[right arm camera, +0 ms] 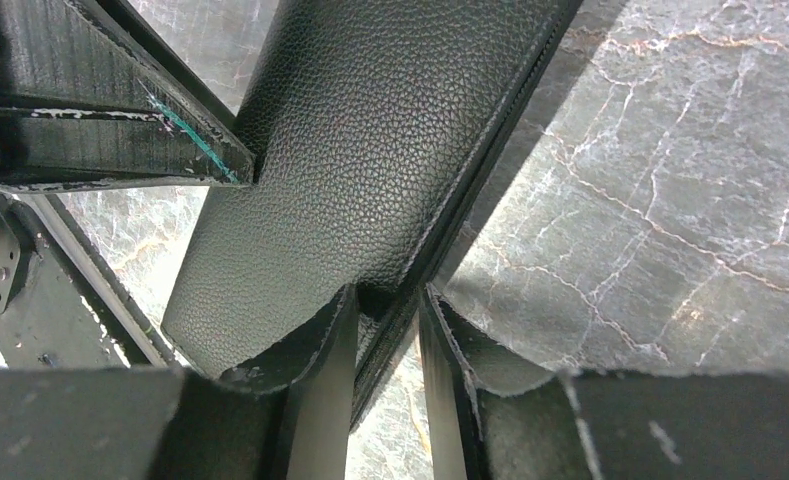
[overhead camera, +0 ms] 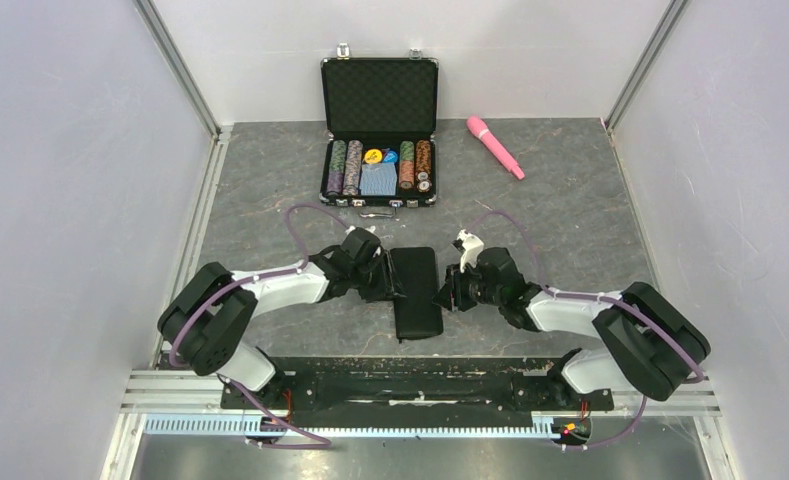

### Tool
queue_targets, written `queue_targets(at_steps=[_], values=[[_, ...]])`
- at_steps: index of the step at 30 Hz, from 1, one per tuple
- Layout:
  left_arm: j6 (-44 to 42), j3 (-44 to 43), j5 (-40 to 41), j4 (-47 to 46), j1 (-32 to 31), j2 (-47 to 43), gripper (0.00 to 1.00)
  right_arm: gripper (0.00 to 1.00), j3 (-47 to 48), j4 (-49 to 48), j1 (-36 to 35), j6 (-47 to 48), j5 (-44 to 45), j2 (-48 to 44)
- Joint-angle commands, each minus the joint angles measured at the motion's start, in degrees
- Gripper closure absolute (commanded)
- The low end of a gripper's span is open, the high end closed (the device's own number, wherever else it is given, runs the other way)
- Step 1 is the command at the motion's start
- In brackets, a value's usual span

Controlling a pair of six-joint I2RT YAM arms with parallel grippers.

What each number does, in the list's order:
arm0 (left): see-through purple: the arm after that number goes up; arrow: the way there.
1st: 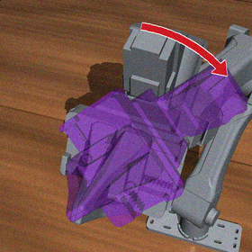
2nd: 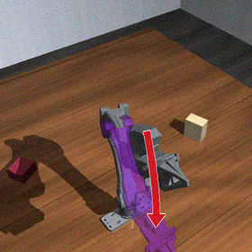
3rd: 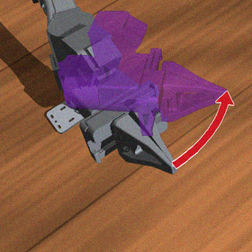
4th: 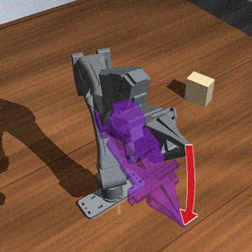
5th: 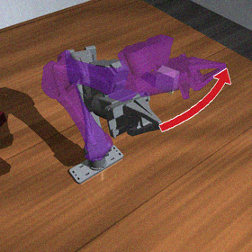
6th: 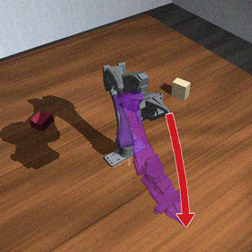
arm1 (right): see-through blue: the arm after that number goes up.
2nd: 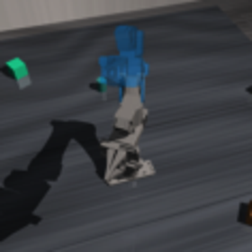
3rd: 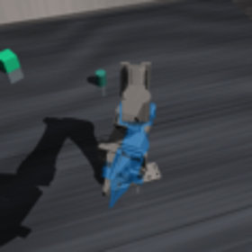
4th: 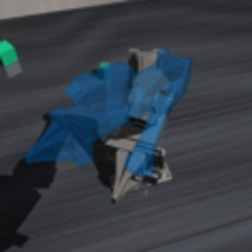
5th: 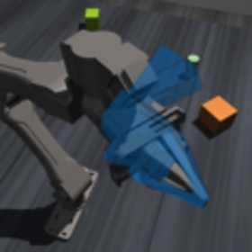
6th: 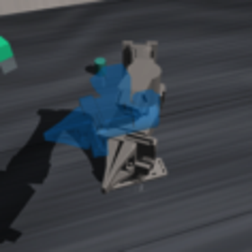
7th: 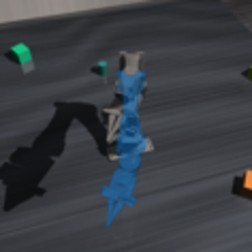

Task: Sort the hair-cutting tools

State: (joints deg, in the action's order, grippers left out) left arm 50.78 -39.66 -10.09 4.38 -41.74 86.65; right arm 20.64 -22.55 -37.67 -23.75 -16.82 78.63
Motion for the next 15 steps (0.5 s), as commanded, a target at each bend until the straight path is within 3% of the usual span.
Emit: queue_targets(at_steps=[1, 10, 15], values=[[2.0, -0.2, -2.8, -3.4, 0.0, 0.3, 0.61, 0.68, 3.3, 0.3, -0.3, 2.1, -0.1, 2.2], [7.8, 1.7, 6.5, -3.5, 0.1, -4.9, 0.96, 0.62, 7.5, 4.9, -0.3, 4.8, 4.6, 0.4], [14.0, 4.1, 13.4, -2.8, 0.2, -8.8, 0.98, 0.57, 6.0, 7.0, -2.1, 6.8, 8.4, -6.0]])
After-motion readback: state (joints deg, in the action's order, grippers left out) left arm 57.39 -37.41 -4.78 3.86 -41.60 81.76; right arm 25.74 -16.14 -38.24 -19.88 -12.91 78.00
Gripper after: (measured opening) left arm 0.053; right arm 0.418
